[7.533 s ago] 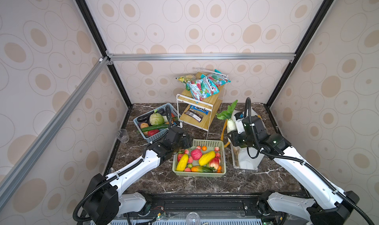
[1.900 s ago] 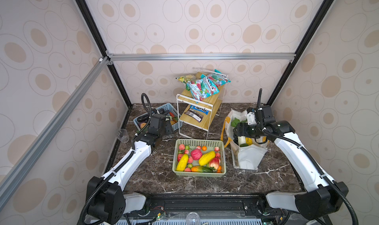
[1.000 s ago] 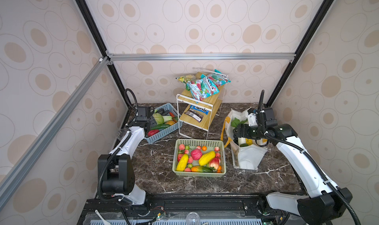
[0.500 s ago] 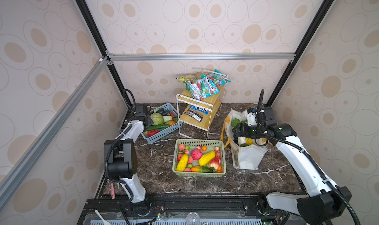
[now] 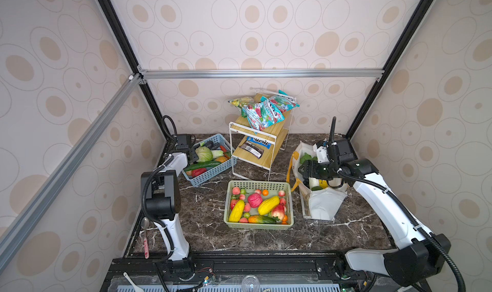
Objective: Place the food into the grocery bag and tie it
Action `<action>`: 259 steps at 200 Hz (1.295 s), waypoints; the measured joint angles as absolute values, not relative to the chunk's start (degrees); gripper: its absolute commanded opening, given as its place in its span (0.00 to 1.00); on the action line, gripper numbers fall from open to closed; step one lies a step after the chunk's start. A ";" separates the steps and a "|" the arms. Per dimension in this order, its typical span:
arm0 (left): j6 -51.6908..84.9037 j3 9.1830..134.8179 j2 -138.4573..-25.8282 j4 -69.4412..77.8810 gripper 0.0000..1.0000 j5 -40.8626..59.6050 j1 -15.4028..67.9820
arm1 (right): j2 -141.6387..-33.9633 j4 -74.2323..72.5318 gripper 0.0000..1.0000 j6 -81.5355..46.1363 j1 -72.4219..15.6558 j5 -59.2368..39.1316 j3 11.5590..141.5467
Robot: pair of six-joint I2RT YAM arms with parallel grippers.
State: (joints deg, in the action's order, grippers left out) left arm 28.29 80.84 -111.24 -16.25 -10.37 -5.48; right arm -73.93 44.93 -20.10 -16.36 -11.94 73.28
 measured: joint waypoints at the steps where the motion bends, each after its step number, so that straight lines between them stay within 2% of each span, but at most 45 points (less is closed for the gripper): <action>1: 28.25 80.90 -111.31 -16.25 0.69 -10.31 -5.48 | -73.93 44.93 0.78 -20.10 -16.40 -11.94 73.28; 134: 28.10 83.96 -113.80 -16.08 0.68 0.12 -6.02 | -73.97 44.60 0.78 -20.58 -18.52 -11.66 73.30; 259: 24.10 90.87 -118.43 -24.58 0.66 -7.99 -5.37 | -74.78 44.56 0.78 -20.99 -20.32 -10.87 74.26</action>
State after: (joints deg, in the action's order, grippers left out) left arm 24.10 90.87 -118.43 -24.58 -7.99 -5.37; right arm -74.78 44.56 -20.99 -20.32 -10.87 74.26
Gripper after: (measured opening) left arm 0.667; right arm 0.778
